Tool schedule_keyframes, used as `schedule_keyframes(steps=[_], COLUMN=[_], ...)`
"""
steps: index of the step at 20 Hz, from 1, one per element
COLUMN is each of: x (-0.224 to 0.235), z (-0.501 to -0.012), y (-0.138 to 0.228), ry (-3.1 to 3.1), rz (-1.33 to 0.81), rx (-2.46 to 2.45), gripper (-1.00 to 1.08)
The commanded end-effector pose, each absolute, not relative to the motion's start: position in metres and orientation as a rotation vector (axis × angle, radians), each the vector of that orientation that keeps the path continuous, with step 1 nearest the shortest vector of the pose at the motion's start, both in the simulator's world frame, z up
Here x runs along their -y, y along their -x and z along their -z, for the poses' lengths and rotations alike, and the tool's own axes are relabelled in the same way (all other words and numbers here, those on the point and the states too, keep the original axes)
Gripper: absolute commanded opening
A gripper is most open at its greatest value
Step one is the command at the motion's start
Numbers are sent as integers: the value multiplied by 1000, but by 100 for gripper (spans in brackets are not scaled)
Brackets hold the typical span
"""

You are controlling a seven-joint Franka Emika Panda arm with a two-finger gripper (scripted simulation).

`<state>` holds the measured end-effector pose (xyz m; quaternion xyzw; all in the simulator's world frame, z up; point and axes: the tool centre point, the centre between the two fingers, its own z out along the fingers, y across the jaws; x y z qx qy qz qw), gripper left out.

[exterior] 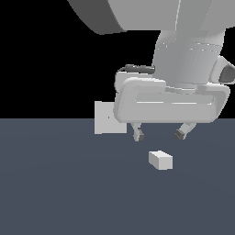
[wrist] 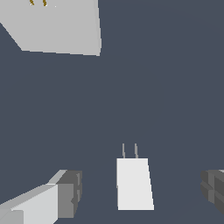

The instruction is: Plug the charger into the wall socket.

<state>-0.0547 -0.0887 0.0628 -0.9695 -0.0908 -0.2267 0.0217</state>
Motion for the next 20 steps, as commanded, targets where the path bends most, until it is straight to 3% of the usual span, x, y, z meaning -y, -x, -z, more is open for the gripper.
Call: schedule_keyframes(steps=[1,20], x=[89,89], z=[-63,-12], y=[55,56], ry=[3004,3005], rz=[703,703], rx=[282,286], gripper=[100,100])
